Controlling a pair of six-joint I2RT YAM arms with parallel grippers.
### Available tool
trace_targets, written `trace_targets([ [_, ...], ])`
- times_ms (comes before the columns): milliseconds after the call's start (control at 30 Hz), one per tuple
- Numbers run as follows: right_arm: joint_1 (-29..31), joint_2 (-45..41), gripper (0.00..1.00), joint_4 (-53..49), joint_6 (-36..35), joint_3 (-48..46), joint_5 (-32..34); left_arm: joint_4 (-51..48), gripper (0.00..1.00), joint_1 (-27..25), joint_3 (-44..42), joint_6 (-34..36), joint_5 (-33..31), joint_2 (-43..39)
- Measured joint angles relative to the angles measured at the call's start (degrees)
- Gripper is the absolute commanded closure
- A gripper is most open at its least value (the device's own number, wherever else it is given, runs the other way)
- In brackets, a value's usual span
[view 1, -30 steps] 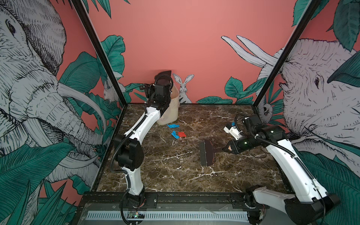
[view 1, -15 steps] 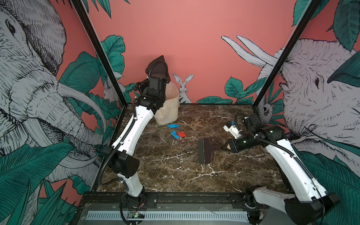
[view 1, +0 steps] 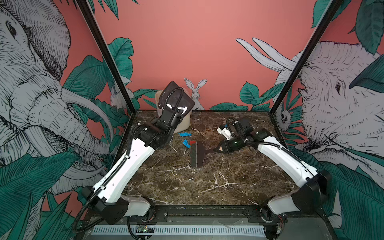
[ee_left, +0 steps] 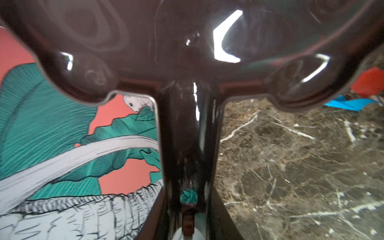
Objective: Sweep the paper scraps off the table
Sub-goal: 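Lower the dustpan with the left gripper while the right brush nears the scraps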
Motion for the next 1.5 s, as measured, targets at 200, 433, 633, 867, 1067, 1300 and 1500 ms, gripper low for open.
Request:
trace_targets([
  [200, 0.4, 8.3, 1.0, 11.4, 7.5, 1.6, -2.5, -3.1, 1.0, -0.5, -5.3, -7.2, 3.9, -4.2],
  [433, 0.4, 18.9, 1.0, 22.1, 15.5, 5.7, -5.1, -3.7, 1.0, -1.2, -6.1, -10.6, 5.1, -5.9],
  [633, 0.3, 25.4, 1.0, 27.5, 19.6, 9.6, -5.9, -4.0, 1.0, -1.7, -6.1, -11.5, 5.3, -5.9],
  [867, -1.0, 28.1, 1.0, 30.8, 23.5, 8.3, -6.4, -4.7, 1.0, -1.9, -6.6, -12.2, 5.3, -5.9],
  [1067, -6.2, 25.3, 1.0, 31.6, 23.2, 2.4, -7.0, -4.9, 1.0, -2.1, -6.7, -12.3, 5.3, -5.8],
  [1300, -13.9, 10.9, 1.0, 20.3, 15.9, -7.3, -4.8, -4.9, 1.0, -2.9, -6.7, -12.5, 5.9, -5.4],
  [1500, -21.4, -1.7, 1.0, 5.0, 8.2, -11.8, -1.1, -4.8, 1.0, -5.5, -6.7, -12.9, 6.5, -3.7],
])
